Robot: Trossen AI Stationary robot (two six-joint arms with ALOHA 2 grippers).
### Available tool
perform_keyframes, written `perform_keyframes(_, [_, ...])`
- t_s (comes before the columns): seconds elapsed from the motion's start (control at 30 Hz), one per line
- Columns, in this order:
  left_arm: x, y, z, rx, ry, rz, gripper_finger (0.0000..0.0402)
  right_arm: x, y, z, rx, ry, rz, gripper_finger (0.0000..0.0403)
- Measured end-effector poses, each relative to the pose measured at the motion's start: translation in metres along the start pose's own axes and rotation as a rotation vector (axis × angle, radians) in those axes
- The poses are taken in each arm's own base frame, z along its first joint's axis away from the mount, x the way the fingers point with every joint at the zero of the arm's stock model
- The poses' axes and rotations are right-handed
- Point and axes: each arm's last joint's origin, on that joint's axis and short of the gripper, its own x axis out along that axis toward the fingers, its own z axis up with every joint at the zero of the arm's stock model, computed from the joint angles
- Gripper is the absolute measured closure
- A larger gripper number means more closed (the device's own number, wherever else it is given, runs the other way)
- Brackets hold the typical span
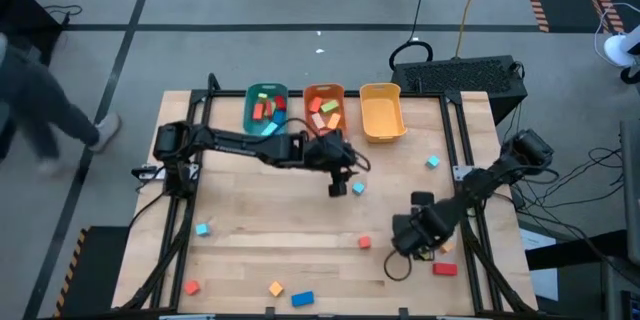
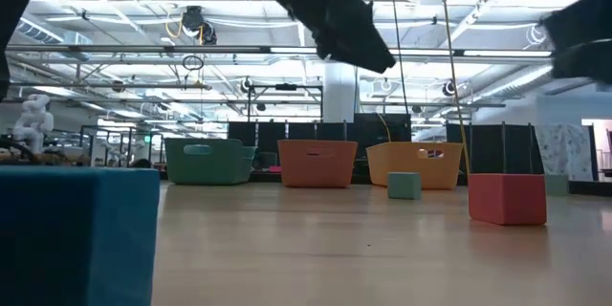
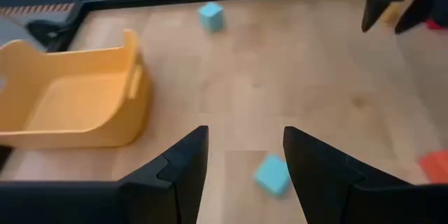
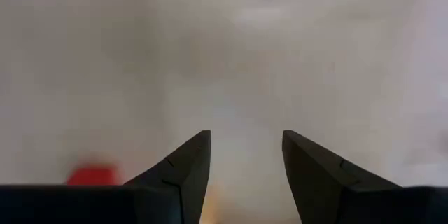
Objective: Sort blocks by size
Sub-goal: Put the red thick rectangular block into the orange bin
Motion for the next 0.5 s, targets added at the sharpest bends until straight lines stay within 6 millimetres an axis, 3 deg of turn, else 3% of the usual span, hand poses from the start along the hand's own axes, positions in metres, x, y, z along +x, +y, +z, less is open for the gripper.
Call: perform_keyframes(0.5, [-0.012,-0.074,0.003,0.128,-0.01,0.048,0.0214,-0.001,0.064,-0.058,-0.028,0.072,0.194,0.0238])
